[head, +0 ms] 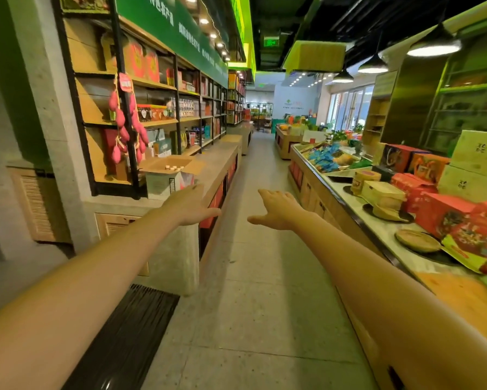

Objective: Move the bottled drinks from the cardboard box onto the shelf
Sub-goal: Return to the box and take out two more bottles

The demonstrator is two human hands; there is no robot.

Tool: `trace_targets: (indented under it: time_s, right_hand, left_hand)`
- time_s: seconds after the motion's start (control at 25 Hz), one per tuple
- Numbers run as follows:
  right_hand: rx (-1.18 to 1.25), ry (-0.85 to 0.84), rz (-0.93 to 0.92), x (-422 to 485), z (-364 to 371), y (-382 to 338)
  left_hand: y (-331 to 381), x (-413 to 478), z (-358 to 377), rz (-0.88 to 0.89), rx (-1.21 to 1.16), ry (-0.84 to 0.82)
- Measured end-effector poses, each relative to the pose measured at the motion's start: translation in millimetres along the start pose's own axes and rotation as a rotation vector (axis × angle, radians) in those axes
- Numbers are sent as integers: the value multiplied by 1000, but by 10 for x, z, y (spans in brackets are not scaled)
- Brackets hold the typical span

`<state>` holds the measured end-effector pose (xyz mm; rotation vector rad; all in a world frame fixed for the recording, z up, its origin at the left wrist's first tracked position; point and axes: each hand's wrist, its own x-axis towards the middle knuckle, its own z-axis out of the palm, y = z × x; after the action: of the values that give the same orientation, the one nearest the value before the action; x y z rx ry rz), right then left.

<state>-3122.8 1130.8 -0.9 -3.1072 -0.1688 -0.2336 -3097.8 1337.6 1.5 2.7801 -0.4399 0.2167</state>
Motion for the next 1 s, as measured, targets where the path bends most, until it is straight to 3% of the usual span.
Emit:
trace_targets:
  time_s: [0.32, 0.68, 1.0]
  right_hand:
    - [-41, -27, 17, 1775, 284, 821]
    - [-11, -4, 55, 3968, 586, 1864]
    - [96, -10, -52, 6254, 1007, 2862]
  left_hand:
    - [13, 2003, 583, 129, -14, -40]
    - [-110, 4492, 1013, 177, 130, -77]
    - [-371, 6778, 1548, 27, 146, -51]
